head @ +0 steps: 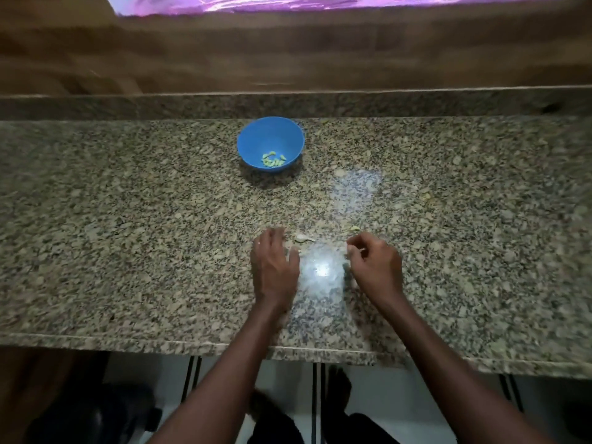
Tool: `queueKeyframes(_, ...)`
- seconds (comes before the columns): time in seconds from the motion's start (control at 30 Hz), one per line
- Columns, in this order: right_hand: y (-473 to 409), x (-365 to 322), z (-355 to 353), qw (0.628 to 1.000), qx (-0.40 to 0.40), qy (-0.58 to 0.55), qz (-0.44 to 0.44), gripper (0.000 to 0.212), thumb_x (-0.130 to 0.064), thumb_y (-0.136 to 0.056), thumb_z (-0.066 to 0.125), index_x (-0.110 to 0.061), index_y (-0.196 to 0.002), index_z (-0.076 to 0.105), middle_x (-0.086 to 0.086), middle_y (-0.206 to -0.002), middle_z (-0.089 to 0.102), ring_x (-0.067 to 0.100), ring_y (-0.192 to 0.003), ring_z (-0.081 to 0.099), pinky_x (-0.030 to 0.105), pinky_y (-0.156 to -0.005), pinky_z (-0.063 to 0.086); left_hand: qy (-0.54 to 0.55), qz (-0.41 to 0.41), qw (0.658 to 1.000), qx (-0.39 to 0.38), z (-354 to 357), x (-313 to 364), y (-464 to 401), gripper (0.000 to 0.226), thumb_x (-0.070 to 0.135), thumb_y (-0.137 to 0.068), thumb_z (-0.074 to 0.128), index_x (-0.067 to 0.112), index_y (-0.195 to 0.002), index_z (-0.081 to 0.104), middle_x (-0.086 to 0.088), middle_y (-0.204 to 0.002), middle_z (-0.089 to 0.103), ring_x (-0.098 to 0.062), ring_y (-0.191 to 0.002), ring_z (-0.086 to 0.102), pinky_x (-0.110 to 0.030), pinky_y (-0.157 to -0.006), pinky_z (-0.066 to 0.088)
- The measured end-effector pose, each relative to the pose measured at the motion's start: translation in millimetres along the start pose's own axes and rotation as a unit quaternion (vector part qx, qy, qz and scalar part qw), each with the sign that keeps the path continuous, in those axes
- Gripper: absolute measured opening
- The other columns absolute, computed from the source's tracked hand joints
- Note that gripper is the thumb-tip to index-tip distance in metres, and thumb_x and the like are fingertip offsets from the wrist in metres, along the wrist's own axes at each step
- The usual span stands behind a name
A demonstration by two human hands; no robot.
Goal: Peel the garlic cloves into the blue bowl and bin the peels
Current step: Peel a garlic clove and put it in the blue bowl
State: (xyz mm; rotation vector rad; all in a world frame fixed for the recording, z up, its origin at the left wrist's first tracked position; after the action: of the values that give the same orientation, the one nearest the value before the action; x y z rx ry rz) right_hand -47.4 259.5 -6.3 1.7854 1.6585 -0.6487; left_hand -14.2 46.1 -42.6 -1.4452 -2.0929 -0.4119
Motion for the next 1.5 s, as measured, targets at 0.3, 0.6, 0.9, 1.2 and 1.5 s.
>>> queueKeyframes(0.3,-76.8,8.8,16.9,0.991,-0.009,0.127,-0.042,0.006,-0.013,-0.093,0.072,-0.013,-0.099,0.07,0.004,-0.099,0.065,0.018,-0.084,0.059,0.018,-0.057,0.03,-0.118,0.03,0.992,-0.032,21.2,-30.2,-7.2,0.054,0.027,-0.109,0.037,0.013,-0.16,0.029,-0.008,-0.165,0.03,-0.023,-0.153,0.022,-0.046,-0.127,0.015)
queueKeyframes(0.6,-152.4,-122.7,40.0,0.989,-0.006,-0.017,-0.146,0.002,-0.017,-0.089,0.077,-0.016,-0.091,0.076,-0.003,-0.085,0.073,0.012,-0.073,0.066,0.019,-0.058,0.046,-0.14,0.026,0.99,-0.02,14.7,-23.0,-11.6,0.055,0.03,-0.1,0.043,0.01,-0.151,0.042,-0.01,-0.154,0.044,-0.024,-0.141,0.037,-0.048,-0.118,0.032)
queueKeyframes(0.9,-207.2,-185.1,83.9,0.973,-0.034,0.092,-0.208,0.026,-0.009,-0.091,0.063,-0.02,-0.108,0.081,0.003,-0.107,0.078,0.026,-0.1,0.072,0.037,-0.085,0.057,-0.125,0.028,0.992,-0.021,17.1,-23.7,-10.5,0.056,0.03,-0.1,0.049,0.012,-0.152,0.042,-0.007,-0.157,0.042,-0.022,-0.144,0.037,-0.045,-0.119,0.031)
queueKeyframes(1.2,-98.8,-78.9,53.3,0.99,-0.037,0.023,-0.131,0.005,-0.021,-0.094,0.071,-0.019,-0.092,0.075,-0.002,-0.084,0.074,0.011,-0.064,0.061,0.019,-0.056,0.038,-0.136,0.035,0.99,-0.014,16.7,-21.0,-9.2,0.056,0.031,-0.1,0.046,0.012,-0.152,0.041,-0.008,-0.157,0.042,-0.022,-0.142,0.036,-0.044,-0.117,0.031)
queueKeyframes(1.5,-45.3,-30.0,75.2,0.98,-0.114,0.104,-0.127,0.019,-0.023,-0.088,0.076,-0.019,-0.107,0.073,0.003,-0.1,0.066,0.027,-0.086,0.068,0.035,-0.072,0.052,-0.146,0.054,0.988,-0.001,17.0,-19.6,-7.4,0.055,0.026,-0.1,0.051,0.008,-0.151,0.042,-0.01,-0.154,0.044,-0.024,-0.139,0.038,-0.045,-0.115,0.034)
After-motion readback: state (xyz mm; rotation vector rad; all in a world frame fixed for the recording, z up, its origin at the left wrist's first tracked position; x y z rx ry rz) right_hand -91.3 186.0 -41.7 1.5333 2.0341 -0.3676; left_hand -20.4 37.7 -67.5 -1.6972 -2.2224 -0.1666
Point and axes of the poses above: each hand's wrist, its own y-axis away from the middle knuckle, its own z-axis out of the palm, x = y × z, the point moved 6 cm from there along -y, towards the middle knuckle
